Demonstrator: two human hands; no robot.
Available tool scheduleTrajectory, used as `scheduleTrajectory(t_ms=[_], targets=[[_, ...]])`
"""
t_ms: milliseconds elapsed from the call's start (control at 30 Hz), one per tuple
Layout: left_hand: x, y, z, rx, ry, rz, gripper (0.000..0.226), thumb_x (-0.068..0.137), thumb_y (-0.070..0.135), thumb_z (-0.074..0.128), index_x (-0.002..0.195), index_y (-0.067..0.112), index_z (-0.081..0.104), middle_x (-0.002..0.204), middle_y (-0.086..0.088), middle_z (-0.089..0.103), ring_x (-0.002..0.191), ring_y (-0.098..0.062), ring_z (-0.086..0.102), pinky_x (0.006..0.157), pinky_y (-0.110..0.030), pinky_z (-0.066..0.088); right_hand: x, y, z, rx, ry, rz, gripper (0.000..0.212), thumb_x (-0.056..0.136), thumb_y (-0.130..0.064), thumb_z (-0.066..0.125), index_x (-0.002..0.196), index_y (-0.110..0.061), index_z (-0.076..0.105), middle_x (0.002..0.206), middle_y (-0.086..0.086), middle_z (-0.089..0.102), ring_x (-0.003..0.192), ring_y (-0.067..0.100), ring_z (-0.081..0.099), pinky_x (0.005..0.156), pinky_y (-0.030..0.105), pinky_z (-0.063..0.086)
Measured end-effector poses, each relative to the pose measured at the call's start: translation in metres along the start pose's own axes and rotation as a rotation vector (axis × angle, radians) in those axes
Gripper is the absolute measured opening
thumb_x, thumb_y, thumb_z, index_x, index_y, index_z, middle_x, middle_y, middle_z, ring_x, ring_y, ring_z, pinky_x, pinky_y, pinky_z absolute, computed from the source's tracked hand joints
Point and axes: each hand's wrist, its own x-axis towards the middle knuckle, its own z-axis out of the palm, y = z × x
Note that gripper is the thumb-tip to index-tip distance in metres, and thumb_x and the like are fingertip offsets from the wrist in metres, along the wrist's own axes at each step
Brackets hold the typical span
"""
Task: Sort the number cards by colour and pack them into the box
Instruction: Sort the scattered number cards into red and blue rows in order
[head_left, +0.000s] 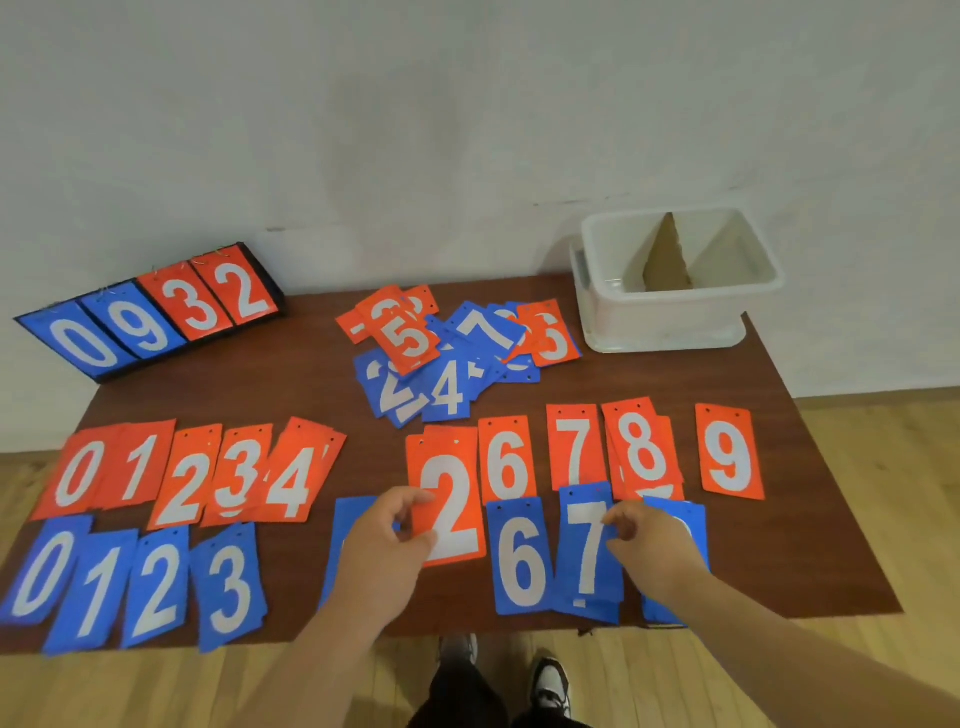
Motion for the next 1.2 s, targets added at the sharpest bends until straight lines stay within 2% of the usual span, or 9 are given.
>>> scheduleTrajectory(t_ms=[100, 267, 433, 567, 667, 800, 933, 1100, 1200], targets=[[-0.002, -0.004, 0.007, 0.018, 0.011, -0.008, 0.04, 0.086, 0.008, 0.074, 0.1, 0.044, 0.064, 0.104, 0.015, 0.064, 0.086, -0.013, 0.067, 0.068, -0.026, 0.054, 0.003, 0.003, 0.001, -0.157, -0.019, -0.016, 0.02, 0.095, -0.026, 0.061, 0.114, -0.031, 0.06, 0.098, -0.011, 0.065, 0.084, 0.009, 0.061, 0.07, 0.025, 0.055], [-0.007, -0.002, 0.006, 0.013, 0.025, -0.021, 0.038, 0.089, 0.01, 0.073, 0.103, 0.043, 0.062, 0.111, 0.016, 0.061, 0.095, -0.015, 0.066, 0.071, -0.023, 0.055, 0.003, -0.008, -0.011, -0.322, -0.039, -0.045, 0.014, 0.094, -0.039, 0.06, 0.104, -0.029, 0.06, 0.088, -0.012, 0.064, 0.079, 0.008, 0.061, 0.073, 0.03, 0.059], [-0.011, 0.005, -0.011, -0.032, 0.056, -0.019, 0.036, 0.09, 0.009, 0.071, 0.105, 0.041, 0.063, 0.11, 0.015, 0.064, 0.092, -0.005, 0.067, 0.076, -0.027, 0.059, -0.003, -0.073, -0.029, -0.088, -0.126, -0.284, 0.021, 0.092, -0.037, 0.068, 0.112, -0.034, 0.062, 0.107, -0.016, 0.062, 0.093, 0.005, 0.06, 0.071, 0.014, 0.048], [-0.012, 0.009, -0.033, -0.094, 0.104, -0.01, 0.04, 0.088, 0.005, 0.07, 0.104, 0.042, 0.064, 0.106, 0.017, 0.066, 0.085, -0.003, 0.069, 0.077, -0.03, 0.061, -0.011, -0.144, -0.027, 0.121, -0.224, -0.467, 0.019, 0.091, -0.035, 0.071, 0.106, -0.041, 0.064, 0.113, -0.02, 0.063, 0.094, 0.001, 0.063, 0.073, 0.017, 0.055], [-0.014, 0.006, -0.055, -0.165, 0.131, 0.01, 0.045, 0.084, 0.001, 0.07, 0.106, 0.041, 0.067, 0.109, 0.011, 0.07, 0.09, -0.006, 0.07, 0.082, -0.036, 0.061, -0.013, -0.193, -0.014, 0.189, -0.292, -0.535, 0.024, 0.089, -0.032, 0.074, 0.109, -0.04, 0.066, 0.113, -0.018, 0.066, 0.094, 0.001, 0.065, 0.075, 0.015, 0.053], [-0.013, -0.011, -0.09, -0.223, 0.193, 0.008, 0.046, 0.085, -0.001, 0.07, 0.107, 0.039, 0.067, 0.108, 0.007, 0.069, 0.091, -0.006, 0.067, 0.077, -0.032, 0.061, -0.011, -0.249, 0.01, 0.168, -0.394, -0.595, 0.026, 0.09, -0.028, 0.071, 0.113, -0.037, 0.066, 0.11, -0.015, 0.068, 0.086, 0.0, 0.065, 0.064, 0.012, 0.047], [-0.004, -0.037, -0.131, -0.212, 0.23, -0.024, 0.045, 0.086, 0.004, 0.072, 0.108, 0.043, 0.065, 0.11, 0.015, 0.066, 0.099, -0.007, 0.066, 0.083, -0.032, 0.061, -0.005, -0.304, 0.049, 0.174, -0.469, -0.594, 0.025, 0.091, -0.017, 0.069, 0.111, -0.032, 0.067, 0.105, -0.01, 0.071, 0.085, 0.002, 0.071, 0.066, 0.017, 0.056], [0.022, -0.081, -0.199, -0.243, 0.273, -0.068, 0.052, 0.085, 0.0, 0.069, 0.103, 0.048, 0.067, 0.11, 0.016, 0.069, 0.101, -0.012, 0.068, 0.083, -0.039, 0.06, 0.006, -0.379, 0.109, 0.069, -0.428, -0.639, 0.022, 0.088, -0.02, 0.073, 0.105, -0.033, 0.068, 0.094, -0.01, 0.07, 0.08, 0.004, 0.068, 0.068, 0.018, 0.055], [0.046, -0.109, -0.243, -0.172, 0.273, -0.091, 0.042, 0.091, 0.004, 0.066, 0.106, 0.043, 0.064, 0.11, 0.017, 0.066, 0.1, -0.004, 0.064, 0.08, -0.025, 0.059, 0.017, -0.423, 0.156, 0.061, -0.44, -0.602, 0.022, 0.086, -0.014, 0.074, 0.099, -0.031, 0.069, 0.085, -0.005, 0.07, 0.069, 0.007, 0.067, 0.063, 0.024, 0.055]])
